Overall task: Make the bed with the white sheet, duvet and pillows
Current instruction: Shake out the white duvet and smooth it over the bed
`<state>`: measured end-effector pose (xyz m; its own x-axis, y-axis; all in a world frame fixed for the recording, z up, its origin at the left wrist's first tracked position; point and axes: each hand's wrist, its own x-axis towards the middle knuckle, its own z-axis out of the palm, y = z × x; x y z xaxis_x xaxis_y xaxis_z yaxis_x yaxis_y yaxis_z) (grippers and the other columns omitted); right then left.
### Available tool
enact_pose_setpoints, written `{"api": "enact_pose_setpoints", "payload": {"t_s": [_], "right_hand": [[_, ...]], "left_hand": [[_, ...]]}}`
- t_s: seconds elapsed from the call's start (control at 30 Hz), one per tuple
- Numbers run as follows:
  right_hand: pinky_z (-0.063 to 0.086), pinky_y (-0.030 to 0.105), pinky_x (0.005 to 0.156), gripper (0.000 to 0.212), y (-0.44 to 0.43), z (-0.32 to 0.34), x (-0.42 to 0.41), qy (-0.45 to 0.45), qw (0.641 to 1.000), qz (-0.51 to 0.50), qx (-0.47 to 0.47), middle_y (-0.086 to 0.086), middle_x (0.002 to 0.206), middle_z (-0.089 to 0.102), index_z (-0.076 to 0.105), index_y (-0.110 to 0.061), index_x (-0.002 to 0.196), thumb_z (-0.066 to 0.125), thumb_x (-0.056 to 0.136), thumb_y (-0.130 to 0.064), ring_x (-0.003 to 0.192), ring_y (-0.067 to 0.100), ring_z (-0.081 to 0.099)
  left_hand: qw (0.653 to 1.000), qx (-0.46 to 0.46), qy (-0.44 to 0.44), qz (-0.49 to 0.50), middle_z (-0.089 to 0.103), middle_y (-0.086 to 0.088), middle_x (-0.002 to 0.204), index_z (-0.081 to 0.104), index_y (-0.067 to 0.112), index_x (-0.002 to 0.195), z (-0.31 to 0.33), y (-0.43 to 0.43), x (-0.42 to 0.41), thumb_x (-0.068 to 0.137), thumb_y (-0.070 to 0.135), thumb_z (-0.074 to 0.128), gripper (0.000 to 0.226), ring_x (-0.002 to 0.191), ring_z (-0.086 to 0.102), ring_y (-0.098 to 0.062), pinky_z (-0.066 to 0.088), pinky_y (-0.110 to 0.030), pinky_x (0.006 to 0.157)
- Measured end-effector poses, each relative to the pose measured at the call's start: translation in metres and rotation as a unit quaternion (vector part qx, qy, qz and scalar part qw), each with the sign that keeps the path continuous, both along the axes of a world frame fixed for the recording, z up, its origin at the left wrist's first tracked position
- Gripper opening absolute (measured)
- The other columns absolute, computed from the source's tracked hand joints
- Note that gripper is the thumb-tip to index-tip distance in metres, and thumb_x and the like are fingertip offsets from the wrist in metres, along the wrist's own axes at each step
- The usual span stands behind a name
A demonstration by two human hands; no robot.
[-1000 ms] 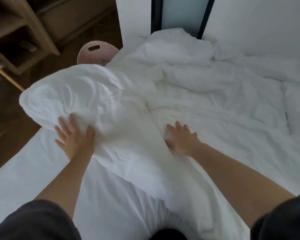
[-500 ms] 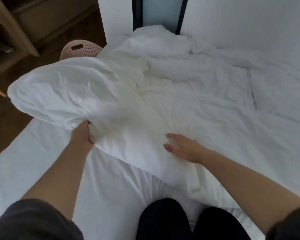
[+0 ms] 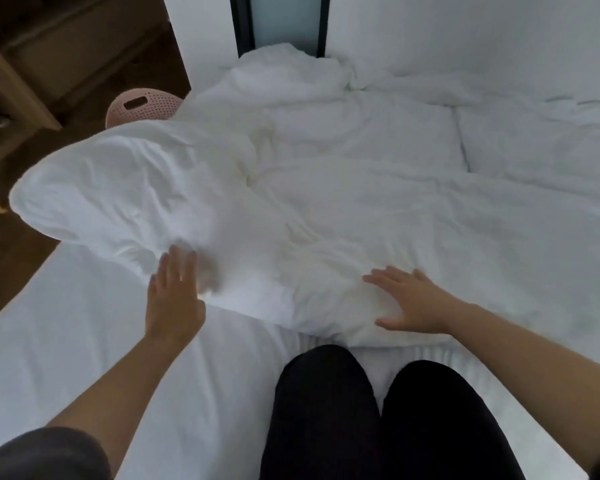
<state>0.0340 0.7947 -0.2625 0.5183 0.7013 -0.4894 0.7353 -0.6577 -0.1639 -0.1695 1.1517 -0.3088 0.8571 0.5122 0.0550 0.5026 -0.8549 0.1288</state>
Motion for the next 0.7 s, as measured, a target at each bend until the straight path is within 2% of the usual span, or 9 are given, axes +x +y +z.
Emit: {"api": "enact_pose_setpoints", "payload": {"t_s": [0.07,0.13,0.2,0.3,0.4,0.47,0.53,0.6,0.7], "right_hand": [[0.003,0.047,0.120,0.089,-0.043,-0.002,-0.006,-0.031,0.999,0.017,-0.033,-0.010,0.164,-0.001,0.004,-0.041,0.153,0.054,0.083,-0.063,0.151,0.014,-0.004],[-0.002,0.049,0.119,0.093,-0.080,-0.004,-0.009,-0.058,0.996,0.014,-0.073,-0.011,0.163,-0.010,-0.003,-0.043,0.153,0.055,0.082,-0.061,0.150,0.015,-0.011],[-0.001,0.053,0.119,0.097,-0.105,-0.007,-0.010,-0.092,0.991,-0.010,-0.100,-0.009,0.163,-0.014,-0.008,-0.042,0.152,0.057,0.083,-0.057,0.150,0.021,-0.011],[0.011,0.061,0.115,0.103,-0.128,-0.018,-0.012,-0.162,0.972,-0.104,-0.136,0.002,0.163,-0.013,-0.014,-0.040,0.152,0.060,0.082,-0.056,0.150,0.031,-0.007],[0.020,0.061,0.109,0.110,-0.140,-0.031,-0.013,-0.181,0.938,-0.245,-0.165,0.010,0.160,0.003,-0.011,-0.037,0.152,0.066,0.077,-0.058,0.146,0.036,0.012],[0.028,0.052,0.106,0.091,-0.141,-0.036,-0.014,-0.184,0.928,-0.295,-0.137,0.006,0.149,0.036,0.009,-0.029,0.152,0.065,0.081,-0.039,0.134,0.029,0.039],[0.039,0.039,0.091,0.049,-0.138,-0.035,-0.010,-0.214,0.929,-0.288,-0.086,0.003,0.121,0.061,0.040,-0.018,0.131,0.056,0.084,-0.016,0.110,0.026,0.060],[0.041,0.035,0.077,0.025,-0.134,-0.025,-0.002,-0.227,0.933,-0.272,-0.061,0.007,0.106,0.066,0.050,-0.013,0.109,0.050,0.085,-0.007,0.097,0.029,0.064],[0.041,0.032,0.074,0.023,-0.142,0.012,0.022,-0.166,0.952,-0.250,-0.052,0.012,0.110,0.065,0.057,-0.012,0.110,0.051,0.087,-0.012,0.101,0.031,0.062]], "left_hand": [[0.986,0.049,0.006,-0.159,0.020,-0.018,0.158,0.027,0.007,0.150,-0.009,-0.032,-0.004,0.064,0.010,0.076,0.100,0.145,0.022,-0.036,0.033,-0.053,0.110],[0.969,0.081,0.045,-0.231,0.021,-0.019,0.158,0.026,0.007,0.150,-0.013,-0.062,0.006,0.060,0.023,0.083,0.108,0.145,0.023,-0.033,0.032,-0.055,0.110],[0.963,0.102,0.060,-0.241,0.021,-0.022,0.157,0.024,0.002,0.147,-0.019,-0.088,0.024,0.058,0.026,0.086,0.111,0.145,0.025,-0.034,0.032,-0.056,0.110],[0.962,0.132,0.119,-0.206,0.007,-0.022,0.160,0.004,-0.003,0.151,-0.023,-0.114,0.047,0.073,0.024,0.074,0.109,0.148,0.011,-0.033,0.023,-0.055,0.115],[0.955,0.151,0.176,-0.187,-0.007,-0.021,0.160,-0.011,-0.004,0.149,-0.021,-0.125,0.066,0.087,0.014,0.061,0.097,0.149,0.001,-0.031,0.016,-0.052,0.116],[0.958,0.134,0.183,-0.176,0.027,-0.025,0.153,0.020,-0.008,0.148,-0.017,-0.125,0.079,0.078,0.005,0.071,0.087,0.140,0.034,-0.035,0.037,-0.048,0.107],[0.951,0.124,0.190,-0.211,0.065,-0.021,0.107,0.061,-0.005,0.117,-0.005,-0.123,0.092,0.062,-0.003,0.082,0.059,0.091,0.067,-0.033,0.056,-0.039,0.074],[0.956,0.099,0.187,-0.203,0.068,-0.008,0.091,0.066,0.011,0.104,0.018,-0.118,0.101,0.080,0.004,0.067,0.025,0.078,0.067,-0.025,0.051,-0.029,0.064],[0.959,0.071,0.191,-0.195,0.067,-0.003,0.099,0.064,0.020,0.105,0.059,-0.114,0.117,0.090,0.010,0.046,0.026,0.089,0.065,-0.024,0.042,-0.029,0.068]]}}
